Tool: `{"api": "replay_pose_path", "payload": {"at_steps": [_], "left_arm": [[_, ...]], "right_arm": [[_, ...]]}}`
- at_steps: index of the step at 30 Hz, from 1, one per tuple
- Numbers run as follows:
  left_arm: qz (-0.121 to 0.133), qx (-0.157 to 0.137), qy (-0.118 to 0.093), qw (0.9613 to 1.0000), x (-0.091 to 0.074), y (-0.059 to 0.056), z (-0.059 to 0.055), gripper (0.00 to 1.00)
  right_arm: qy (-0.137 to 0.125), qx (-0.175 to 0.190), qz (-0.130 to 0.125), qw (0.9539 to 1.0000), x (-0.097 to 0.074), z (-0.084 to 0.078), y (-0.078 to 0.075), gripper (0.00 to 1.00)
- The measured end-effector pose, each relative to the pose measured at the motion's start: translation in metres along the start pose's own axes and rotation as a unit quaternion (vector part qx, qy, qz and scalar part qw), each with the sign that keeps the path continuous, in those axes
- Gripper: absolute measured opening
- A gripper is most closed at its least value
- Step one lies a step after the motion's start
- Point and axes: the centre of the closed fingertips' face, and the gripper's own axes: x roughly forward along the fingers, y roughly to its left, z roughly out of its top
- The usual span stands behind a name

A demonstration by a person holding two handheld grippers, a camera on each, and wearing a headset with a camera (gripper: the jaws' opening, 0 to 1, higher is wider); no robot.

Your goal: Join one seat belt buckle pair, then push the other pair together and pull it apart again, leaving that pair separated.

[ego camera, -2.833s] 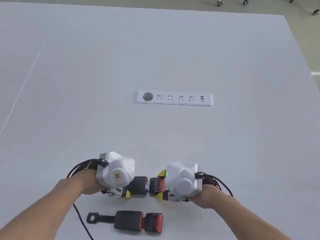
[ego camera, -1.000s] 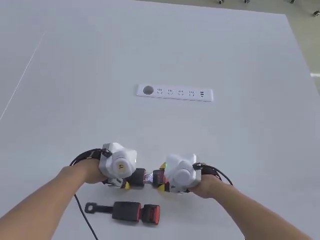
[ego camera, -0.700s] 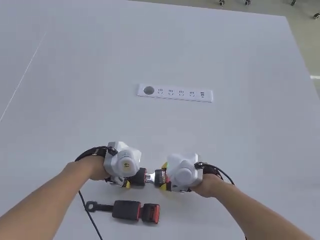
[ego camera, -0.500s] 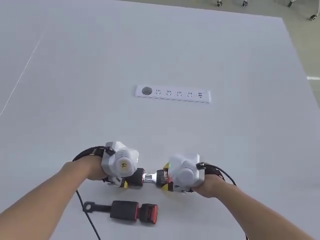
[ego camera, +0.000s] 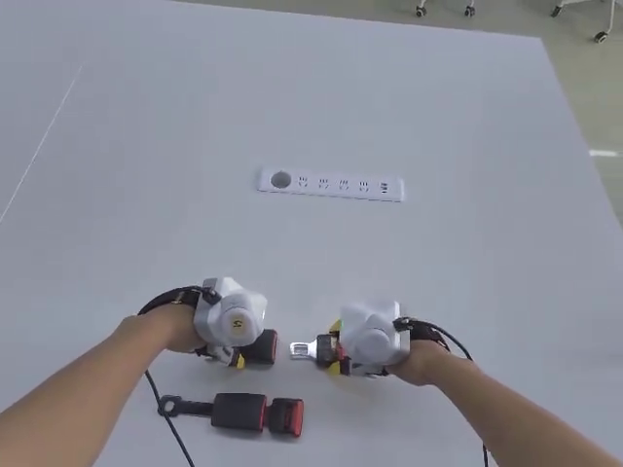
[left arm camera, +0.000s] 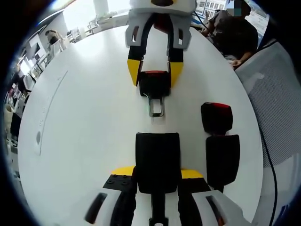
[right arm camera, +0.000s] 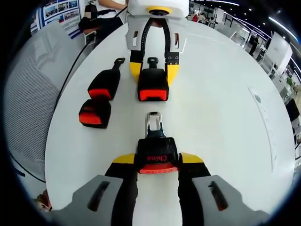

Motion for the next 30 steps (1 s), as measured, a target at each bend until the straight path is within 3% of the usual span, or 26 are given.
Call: {"api": "replay_pose_path", "payload": {"at_steps": [30], "left_arm": [[0.002, 0.001, -0.002, 1.0000, 0.000, -0.001, 0.000, 0.34]], "right_arm": [[0.019, 0.019, -0.007, 0.9996, -0.022, -0.035, -0.001, 0.31]]}}
